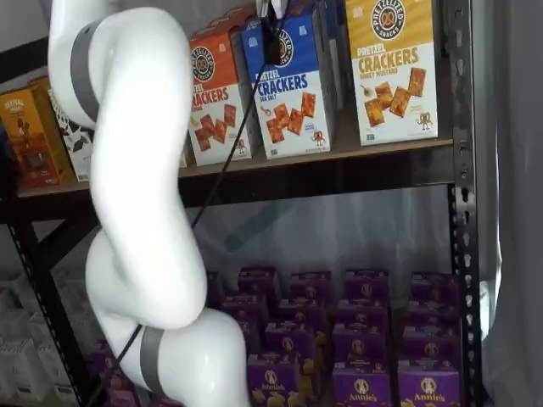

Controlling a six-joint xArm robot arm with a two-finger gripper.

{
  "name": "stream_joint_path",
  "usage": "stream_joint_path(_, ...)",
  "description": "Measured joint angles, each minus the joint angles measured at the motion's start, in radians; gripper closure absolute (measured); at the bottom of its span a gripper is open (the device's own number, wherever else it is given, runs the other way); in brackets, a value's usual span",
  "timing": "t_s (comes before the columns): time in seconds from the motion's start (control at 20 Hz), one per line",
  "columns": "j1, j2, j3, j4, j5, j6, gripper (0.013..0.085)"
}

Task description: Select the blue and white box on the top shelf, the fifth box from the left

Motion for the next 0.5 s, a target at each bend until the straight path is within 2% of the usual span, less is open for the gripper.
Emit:
stream_joint_path(0.1,0.001,-0.001,0.003,0.000,-0.003,0.000,0.0330)
stream_joint_path(0.25,0.002,-0.003,0.007,-0.001,-0.006,0.001,0.0410)
stream_joint_path(0.5,0.004,-0.005,0.010,0.001,-0.007,0.003,0.0410)
